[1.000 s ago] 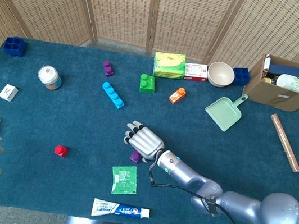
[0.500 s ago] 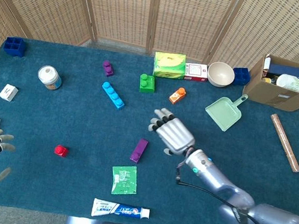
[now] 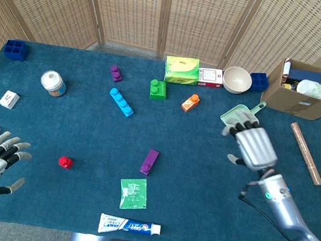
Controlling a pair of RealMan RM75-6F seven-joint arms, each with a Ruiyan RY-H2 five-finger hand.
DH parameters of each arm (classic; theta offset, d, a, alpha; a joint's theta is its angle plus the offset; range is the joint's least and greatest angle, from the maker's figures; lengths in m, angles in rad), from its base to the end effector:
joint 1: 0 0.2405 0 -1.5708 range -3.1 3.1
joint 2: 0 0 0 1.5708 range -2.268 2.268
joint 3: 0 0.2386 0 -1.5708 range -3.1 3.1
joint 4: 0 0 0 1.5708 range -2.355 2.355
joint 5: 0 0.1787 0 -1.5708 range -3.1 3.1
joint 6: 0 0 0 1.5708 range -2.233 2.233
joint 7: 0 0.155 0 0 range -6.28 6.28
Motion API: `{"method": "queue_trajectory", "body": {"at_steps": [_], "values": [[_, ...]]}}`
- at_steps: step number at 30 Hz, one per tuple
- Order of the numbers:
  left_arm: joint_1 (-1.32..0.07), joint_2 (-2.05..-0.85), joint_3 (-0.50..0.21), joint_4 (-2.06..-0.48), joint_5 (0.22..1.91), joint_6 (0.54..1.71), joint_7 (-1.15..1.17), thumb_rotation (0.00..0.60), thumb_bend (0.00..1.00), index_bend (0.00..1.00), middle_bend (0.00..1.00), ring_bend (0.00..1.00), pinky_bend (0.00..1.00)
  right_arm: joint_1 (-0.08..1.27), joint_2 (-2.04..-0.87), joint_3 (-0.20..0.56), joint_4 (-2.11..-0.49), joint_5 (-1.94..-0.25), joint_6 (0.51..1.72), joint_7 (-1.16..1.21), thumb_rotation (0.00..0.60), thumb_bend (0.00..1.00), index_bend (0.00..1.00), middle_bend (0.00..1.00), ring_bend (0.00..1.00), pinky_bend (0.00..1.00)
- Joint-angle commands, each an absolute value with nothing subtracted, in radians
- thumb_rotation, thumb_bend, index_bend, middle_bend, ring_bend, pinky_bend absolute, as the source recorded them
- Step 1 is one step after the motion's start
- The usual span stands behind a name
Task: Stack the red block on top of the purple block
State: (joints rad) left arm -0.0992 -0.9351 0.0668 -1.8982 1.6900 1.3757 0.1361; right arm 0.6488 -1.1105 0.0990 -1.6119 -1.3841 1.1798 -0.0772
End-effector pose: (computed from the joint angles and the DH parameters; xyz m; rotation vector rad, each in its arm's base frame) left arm -0.2290 0.1613 0.1700 -1.6947 -0.9357 -0.8486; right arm -0.1625 -0.3287 0.1536 1.7708 -0.6695 1.0351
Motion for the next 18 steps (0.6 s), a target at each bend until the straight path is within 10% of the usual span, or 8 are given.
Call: {"method": "queue_trajectory", "body": {"at_steps": [1,18], "values": [[-0.106,-0.933,0.066,-1.896,1.686,1.368,0.138,0.525,0.38,0.29,0.21,0.14,0.0,0.571,-1.086,0.072,-1.602,-1.41,1.264,-0.076,0.6,0.08,0.44,0.33,0.15,0.17],[-0.17,-0.971,0.055,-1.834,1.657,1.276,0.201,0.498,0.37,0.26,0.14,0.09,0.0,0.333,-1.069,0.033,-1.621,-1.438,1.487,-0.074,0.6,0.07,0.49,0.33,0.16,0.17]]}}
